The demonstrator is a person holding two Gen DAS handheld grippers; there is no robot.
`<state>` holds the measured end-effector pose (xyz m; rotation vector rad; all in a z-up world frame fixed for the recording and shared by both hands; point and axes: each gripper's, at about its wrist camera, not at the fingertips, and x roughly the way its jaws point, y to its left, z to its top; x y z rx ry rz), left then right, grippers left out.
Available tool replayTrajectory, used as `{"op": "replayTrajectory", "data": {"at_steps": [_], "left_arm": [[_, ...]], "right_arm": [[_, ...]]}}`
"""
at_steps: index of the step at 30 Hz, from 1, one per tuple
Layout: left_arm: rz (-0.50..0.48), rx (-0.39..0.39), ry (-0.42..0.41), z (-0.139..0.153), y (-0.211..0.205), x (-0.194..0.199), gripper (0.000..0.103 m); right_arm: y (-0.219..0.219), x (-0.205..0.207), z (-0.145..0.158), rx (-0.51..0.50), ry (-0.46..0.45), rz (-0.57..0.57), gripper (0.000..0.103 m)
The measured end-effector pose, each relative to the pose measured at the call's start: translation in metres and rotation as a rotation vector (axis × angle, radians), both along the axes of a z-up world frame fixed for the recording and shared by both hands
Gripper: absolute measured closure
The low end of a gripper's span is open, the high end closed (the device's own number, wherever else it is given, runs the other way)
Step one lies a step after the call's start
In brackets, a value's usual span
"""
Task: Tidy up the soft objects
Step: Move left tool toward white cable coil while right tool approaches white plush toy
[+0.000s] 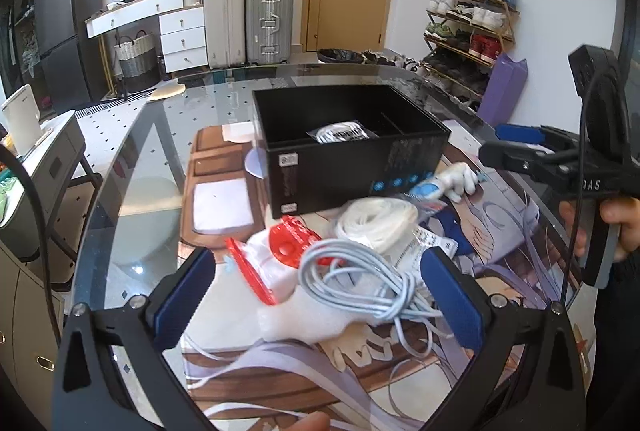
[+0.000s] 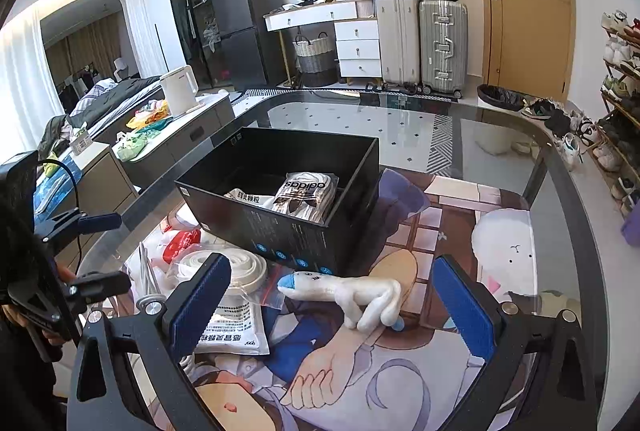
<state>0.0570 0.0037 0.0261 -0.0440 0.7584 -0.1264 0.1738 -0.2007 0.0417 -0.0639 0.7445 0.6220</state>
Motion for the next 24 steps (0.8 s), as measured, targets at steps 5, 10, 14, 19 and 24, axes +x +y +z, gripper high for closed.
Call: {"op": "replayTrajectory", "data": {"at_steps": [5,10,14,19,24], "left_arm": [[-0.014,0.000,0.013,-0.003,-0.006,-0.001,0.000],[-0.026,-0.003,0.026,-0.005,-0.009,-0.002,0.000],[-0.041,-0.013,0.037,-0.008,-0.011,-0.001,0.000],[-0.054,-0.014,0.057,-0.014,-0.013,0.001,0.000],[-0.057,-0.012,0.076,-0.020,-0.014,0.003,0.000]], "right_arm": [[0.000,0.001,-0.002,0.001,0.006,0.001,0.001],[-0.002,0.003,-0.004,0.000,0.014,-0.006,0.001],[-0.003,0.004,-0.006,-0.006,0.016,-0.008,0.001],[-0.004,0.004,-0.006,-0.006,0.013,-0.011,0.001],[-0.006,0.005,-0.006,-0.006,0.013,-0.021,0.001]]}}
